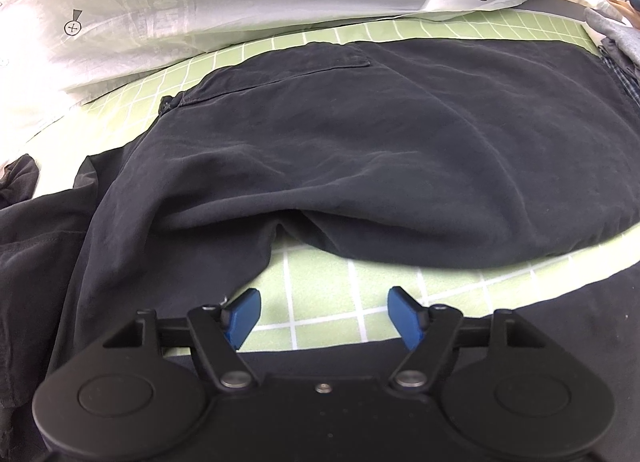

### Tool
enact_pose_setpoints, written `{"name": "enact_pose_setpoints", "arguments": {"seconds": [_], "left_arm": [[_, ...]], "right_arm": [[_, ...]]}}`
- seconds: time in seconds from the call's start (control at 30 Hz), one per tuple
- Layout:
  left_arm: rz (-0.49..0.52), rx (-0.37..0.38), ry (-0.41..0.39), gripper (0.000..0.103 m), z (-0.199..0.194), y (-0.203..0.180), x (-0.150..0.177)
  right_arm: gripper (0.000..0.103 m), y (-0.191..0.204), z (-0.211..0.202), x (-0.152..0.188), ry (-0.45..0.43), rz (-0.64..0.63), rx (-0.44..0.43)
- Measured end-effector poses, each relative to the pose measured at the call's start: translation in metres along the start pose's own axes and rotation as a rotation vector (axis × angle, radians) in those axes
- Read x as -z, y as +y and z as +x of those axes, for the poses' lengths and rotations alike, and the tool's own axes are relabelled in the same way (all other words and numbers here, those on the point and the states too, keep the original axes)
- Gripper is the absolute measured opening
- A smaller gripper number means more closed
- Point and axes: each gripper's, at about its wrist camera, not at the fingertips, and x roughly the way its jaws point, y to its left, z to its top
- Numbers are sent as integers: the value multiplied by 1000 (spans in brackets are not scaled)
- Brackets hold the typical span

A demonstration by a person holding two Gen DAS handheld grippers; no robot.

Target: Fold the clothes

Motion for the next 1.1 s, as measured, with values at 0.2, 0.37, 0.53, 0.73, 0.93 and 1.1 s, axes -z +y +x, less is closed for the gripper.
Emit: {"name": "enact_pose_setpoints", "arguments": {"seconds": [0.2, 0.37, 0.53, 0.73, 0.93, 1.1], "left_arm": [[15, 163, 15, 42, 6, -14, 0], [63, 228, 27, 42, 5, -32, 9], [17, 408, 2, 42, -9, -46, 14], [83, 446, 18, 44, -11, -76, 21], [9, 463, 17, 44, -16, -65, 19], [-133, 543, 22, 45, -17, -45, 19]], "right_arm": [[72, -1, -1, 1, -4, 11, -9], [72, 0, -1, 2, 0, 2, -11], [72, 0, -2, 3, 0, -6, -14], [72, -2, -2, 4, -2, 7, -25], [72, -11, -5, 6, -7, 57, -51], [72, -19, -6, 5, -10, 120, -77]]}}
